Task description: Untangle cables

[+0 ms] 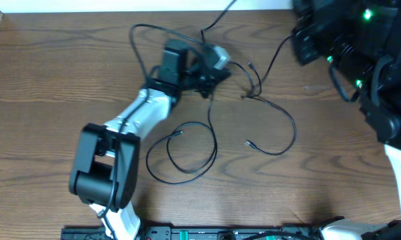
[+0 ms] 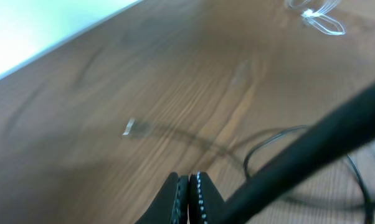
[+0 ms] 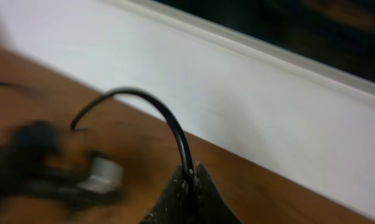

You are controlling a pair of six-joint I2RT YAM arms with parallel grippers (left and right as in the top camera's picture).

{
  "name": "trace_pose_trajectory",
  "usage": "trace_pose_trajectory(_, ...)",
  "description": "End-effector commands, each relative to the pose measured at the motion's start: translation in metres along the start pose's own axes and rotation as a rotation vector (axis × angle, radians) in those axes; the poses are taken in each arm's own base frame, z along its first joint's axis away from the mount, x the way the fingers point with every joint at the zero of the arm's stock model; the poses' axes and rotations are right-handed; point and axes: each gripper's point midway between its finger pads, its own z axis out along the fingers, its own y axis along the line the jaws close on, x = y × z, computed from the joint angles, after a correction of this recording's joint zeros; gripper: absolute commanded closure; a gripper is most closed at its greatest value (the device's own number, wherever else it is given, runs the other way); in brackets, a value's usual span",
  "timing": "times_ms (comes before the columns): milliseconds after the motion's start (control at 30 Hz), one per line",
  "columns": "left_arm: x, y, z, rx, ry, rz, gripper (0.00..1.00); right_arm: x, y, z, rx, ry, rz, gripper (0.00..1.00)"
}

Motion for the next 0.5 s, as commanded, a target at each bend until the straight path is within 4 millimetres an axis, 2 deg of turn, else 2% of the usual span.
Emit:
trace_pose_trajectory(0,0.02,0.042,-0.033,-0.084,0.031,-0.135,0.93,0.009,-0.075,-0.013,0.335,0.033,0.062,0.99)
trace_pose_trajectory(133,0.051,0.086,-0.081,-0.189,0.064,-0.287,0.93,0.023,-0.132,-0.026,0.491,0.062,0.114,0.99)
trace_pose_trajectory(200,0.061,0.102,-0.107,-0.224,0.054,-0.353,0.93,0.031,-0.158,-0.035,0.561,0.074,0.15,0.99)
trace_pose_trajectory(400,0.074,0.128,-0.171,-0.293,0.001,-0.469,0.93,0.048,-0.208,-0.058,0.701,0.1,0.204,0.99)
trace_pose_trajectory(467,0.078,0.133,-0.185,-0.32,-0.004,-0.494,0.93,0.051,-0.218,-0.064,0.732,0.104,0.214,0.99)
